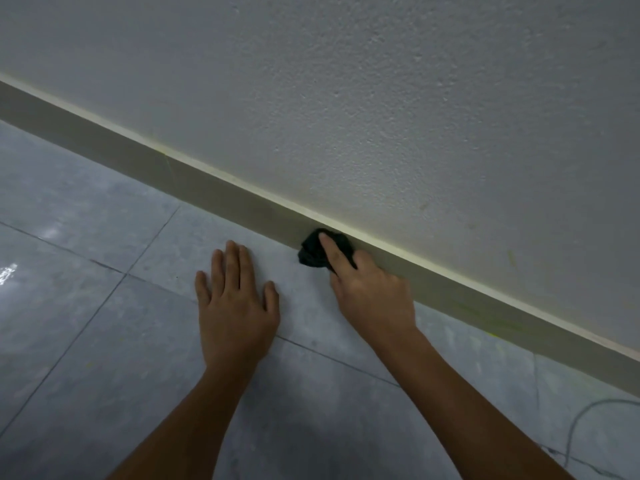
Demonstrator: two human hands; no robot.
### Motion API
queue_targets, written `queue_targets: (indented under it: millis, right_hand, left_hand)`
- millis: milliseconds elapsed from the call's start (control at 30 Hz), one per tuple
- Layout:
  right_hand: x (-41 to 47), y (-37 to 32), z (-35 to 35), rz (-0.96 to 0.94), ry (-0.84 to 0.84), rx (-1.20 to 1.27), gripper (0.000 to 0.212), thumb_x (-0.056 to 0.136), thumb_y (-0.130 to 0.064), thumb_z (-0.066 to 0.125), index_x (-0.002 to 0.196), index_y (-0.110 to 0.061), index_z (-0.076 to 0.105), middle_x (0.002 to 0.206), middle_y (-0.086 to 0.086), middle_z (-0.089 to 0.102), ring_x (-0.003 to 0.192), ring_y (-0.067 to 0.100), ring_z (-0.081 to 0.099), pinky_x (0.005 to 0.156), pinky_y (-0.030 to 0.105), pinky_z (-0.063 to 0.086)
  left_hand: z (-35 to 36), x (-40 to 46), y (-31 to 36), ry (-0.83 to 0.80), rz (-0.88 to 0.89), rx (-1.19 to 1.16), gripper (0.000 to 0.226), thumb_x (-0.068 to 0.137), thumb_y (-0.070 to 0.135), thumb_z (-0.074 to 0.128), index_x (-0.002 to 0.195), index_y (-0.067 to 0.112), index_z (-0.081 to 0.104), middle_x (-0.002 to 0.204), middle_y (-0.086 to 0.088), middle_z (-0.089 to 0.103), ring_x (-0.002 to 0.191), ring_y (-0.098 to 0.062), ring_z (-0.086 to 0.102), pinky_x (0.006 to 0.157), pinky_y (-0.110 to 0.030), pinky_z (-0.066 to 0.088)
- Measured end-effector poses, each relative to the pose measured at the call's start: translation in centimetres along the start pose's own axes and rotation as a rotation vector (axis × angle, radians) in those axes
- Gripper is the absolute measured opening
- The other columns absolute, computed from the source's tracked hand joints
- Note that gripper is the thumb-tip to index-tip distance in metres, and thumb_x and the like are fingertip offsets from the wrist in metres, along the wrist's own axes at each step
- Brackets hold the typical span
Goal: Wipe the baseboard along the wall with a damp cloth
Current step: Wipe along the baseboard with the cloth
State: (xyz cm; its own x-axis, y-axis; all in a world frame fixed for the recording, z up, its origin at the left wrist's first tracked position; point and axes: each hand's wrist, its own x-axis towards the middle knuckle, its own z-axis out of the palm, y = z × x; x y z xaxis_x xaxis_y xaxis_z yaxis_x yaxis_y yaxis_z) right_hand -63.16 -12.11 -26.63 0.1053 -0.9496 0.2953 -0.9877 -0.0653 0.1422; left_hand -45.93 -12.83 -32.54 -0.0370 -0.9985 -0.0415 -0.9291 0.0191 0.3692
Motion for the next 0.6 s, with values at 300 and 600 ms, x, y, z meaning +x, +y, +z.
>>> queue_targets:
  millis: [300,600]
  right_hand:
    - [-3.7,3.4,0.8,0.018,-0.163,-0.052,0.066,0.053,-0.011,0.088,0.114,-0.029,0.071,0.056,0.006,0.063,0.023,0.018,0.042,0.03,0.022,0.04]
    - [-2.1,1.1,0.9,0.06,-0.077,-0.01,0.061,0.064,-0.019,0.086,0.121,-0.03,0.066,0.065,0.006,0.065,0.026,0.016,0.041,0.03,0.019,0.038]
  left_hand:
    - [-0.3,0.1,0.2,-0.008,0.035,0.02,0.072,0.092,0.052,0.016,0.151,0.014,-0.001,0.16,-0.01,-0.002,0.146,-0.023,-0.008,0.118,-0.046,-0.003]
    - [-0.1,0.0,0.1,-0.033,0.024,0.042,0.074,0.091,0.056,0.015,0.151,0.018,-0.004,0.16,-0.008,-0.006,0.146,-0.023,-0.01,0.119,-0.047,-0.003]
